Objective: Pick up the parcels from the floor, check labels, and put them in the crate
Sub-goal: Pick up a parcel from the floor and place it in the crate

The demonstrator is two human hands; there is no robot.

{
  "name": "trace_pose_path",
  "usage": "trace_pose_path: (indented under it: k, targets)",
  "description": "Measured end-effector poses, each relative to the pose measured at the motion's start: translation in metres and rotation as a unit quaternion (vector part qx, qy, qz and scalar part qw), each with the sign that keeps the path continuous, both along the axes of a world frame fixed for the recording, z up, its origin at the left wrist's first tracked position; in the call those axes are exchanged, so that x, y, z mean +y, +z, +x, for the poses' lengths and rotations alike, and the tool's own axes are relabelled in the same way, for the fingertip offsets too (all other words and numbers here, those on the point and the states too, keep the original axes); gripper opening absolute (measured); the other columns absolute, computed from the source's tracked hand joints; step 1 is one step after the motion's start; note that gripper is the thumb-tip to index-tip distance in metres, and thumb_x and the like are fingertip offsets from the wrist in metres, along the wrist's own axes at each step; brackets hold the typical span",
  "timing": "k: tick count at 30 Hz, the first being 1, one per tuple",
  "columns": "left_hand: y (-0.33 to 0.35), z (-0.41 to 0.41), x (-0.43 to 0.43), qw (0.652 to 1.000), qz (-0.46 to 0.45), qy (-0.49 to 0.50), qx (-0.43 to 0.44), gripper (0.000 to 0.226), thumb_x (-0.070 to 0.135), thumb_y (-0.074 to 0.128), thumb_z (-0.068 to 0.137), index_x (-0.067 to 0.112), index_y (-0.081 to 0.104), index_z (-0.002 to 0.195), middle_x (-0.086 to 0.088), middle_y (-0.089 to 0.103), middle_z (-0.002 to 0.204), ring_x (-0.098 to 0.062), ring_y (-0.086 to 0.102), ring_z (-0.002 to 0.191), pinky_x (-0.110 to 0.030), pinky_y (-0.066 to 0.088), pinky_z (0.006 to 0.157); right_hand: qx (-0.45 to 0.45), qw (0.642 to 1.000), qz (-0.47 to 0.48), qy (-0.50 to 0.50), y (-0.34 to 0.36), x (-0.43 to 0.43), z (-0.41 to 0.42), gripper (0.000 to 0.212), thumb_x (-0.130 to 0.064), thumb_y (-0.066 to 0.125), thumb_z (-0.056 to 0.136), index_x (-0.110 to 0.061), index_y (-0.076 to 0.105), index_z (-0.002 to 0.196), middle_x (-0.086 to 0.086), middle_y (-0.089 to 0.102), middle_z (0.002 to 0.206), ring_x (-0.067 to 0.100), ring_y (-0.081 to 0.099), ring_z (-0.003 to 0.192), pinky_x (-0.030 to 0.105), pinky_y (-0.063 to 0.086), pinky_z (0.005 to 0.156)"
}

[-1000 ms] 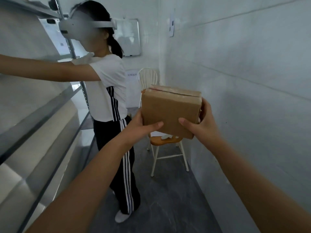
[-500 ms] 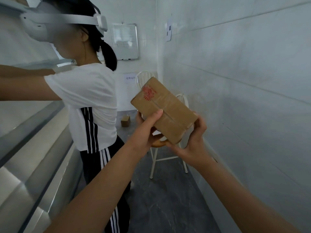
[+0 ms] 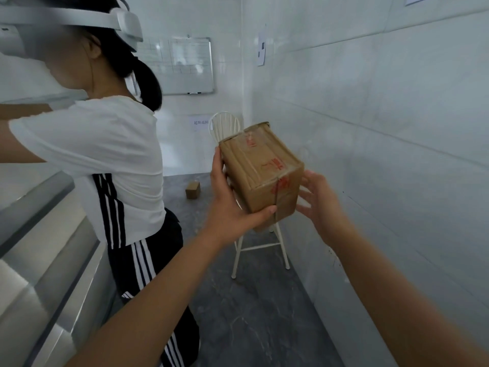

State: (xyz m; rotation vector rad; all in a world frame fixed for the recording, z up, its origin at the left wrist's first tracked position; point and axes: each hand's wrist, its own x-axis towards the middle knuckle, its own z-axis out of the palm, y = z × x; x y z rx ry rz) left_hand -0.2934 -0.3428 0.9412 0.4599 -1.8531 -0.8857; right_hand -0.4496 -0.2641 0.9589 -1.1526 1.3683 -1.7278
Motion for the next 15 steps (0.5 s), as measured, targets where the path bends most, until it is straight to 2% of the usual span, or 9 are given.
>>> trace_pose_path:
  k: [2,4,6,7,9,11,13,15]
  targets:
    - [-0.001,0.003,0.002,1.000,-0.015,-0.019,-0.017,0.132,0.032,0.085,0.061,0.024,-0.014,0.148,0.012,0.010,0.154,-0.002,0.018,0.144,-0.028,0.031,0.114,-0.043,0.996,0.052,0.065,0.002,0.005,0.002,0.029,-0.051,0.037,0.090,-0.037,0.061,0.099,-0.002,0.062,0.118,0.018,0.059,0.108,0.039,0.053,0.080]
    - [0.000,0.004,0.006,0.998,-0.017,-0.041,-0.044,0.125,0.031,0.083,0.066,0.029,-0.009,0.149,0.013,0.010,0.156,-0.006,0.017,0.145,-0.028,0.031,0.114,-0.075,0.992,0.073,0.076,0.000,0.009,0.004,0.035,-0.051,0.032,0.094,-0.035,0.063,0.099,-0.003,0.066,0.108,0.018,0.062,0.100,0.036,0.054,0.073]
    - [0.001,0.004,0.010,0.997,0.003,-0.038,-0.062,0.106,0.027,0.080,0.072,0.027,0.008,0.150,0.009,0.025,0.153,-0.009,0.030,0.141,-0.035,0.036,0.112,-0.078,0.993,0.067,0.052,-0.003,0.010,0.006,0.034,-0.051,0.035,0.093,-0.032,0.061,0.105,-0.003,0.065,0.105,0.016,0.061,0.097,0.034,0.053,0.075]
    - [0.003,0.005,0.012,0.997,0.007,-0.022,-0.067,0.091,0.024,0.079,0.075,0.025,0.021,0.146,0.008,0.035,0.146,-0.009,0.038,0.135,-0.039,0.039,0.111,-0.072,0.995,0.058,0.027,-0.005,0.010,0.006,0.039,-0.054,0.041,0.090,-0.029,0.058,0.114,0.000,0.062,0.112,0.017,0.060,0.099,0.034,0.053,0.078]
    - [0.010,0.010,0.012,0.996,0.034,-0.018,-0.077,0.073,0.026,0.079,0.074,0.024,0.038,0.134,0.008,0.050,0.131,-0.010,0.050,0.124,-0.042,0.043,0.106,-0.086,0.995,0.030,-0.040,-0.007,0.008,0.002,0.061,-0.053,0.055,0.083,-0.022,0.044,0.134,0.002,0.054,0.127,0.015,0.059,0.103,0.033,0.053,0.083]
    - [0.016,0.020,0.010,0.986,0.116,-0.086,-0.077,0.087,0.043,0.085,0.059,0.023,0.043,0.132,0.006,0.058,0.126,-0.010,0.058,0.116,-0.037,0.050,0.100,-0.093,0.992,-0.021,-0.081,-0.007,0.009,-0.002,0.062,-0.036,0.060,0.087,-0.020,0.032,0.140,0.000,0.049,0.130,0.011,0.060,0.099,0.025,0.054,0.074]
    - [0.020,0.028,0.006,0.968,0.185,-0.150,-0.073,0.108,0.062,0.085,0.044,0.021,0.041,0.134,0.002,0.059,0.128,-0.012,0.060,0.115,-0.034,0.052,0.094,-0.040,0.992,-0.053,-0.103,-0.006,0.012,-0.003,0.065,-0.025,0.063,0.086,-0.022,0.030,0.141,-0.004,0.047,0.128,0.008,0.060,0.100,0.019,0.054,0.066]
    - [0.021,0.031,0.002,0.959,0.213,-0.171,-0.077,0.118,0.070,0.081,0.041,0.016,0.037,0.137,-0.004,0.057,0.132,-0.021,0.059,0.118,-0.040,0.053,0.092,0.028,0.989,-0.076,-0.119,-0.005,0.014,0.000,0.069,-0.021,0.067,0.083,-0.023,0.030,0.141,-0.009,0.047,0.124,0.003,0.056,0.103,0.014,0.054,0.065]
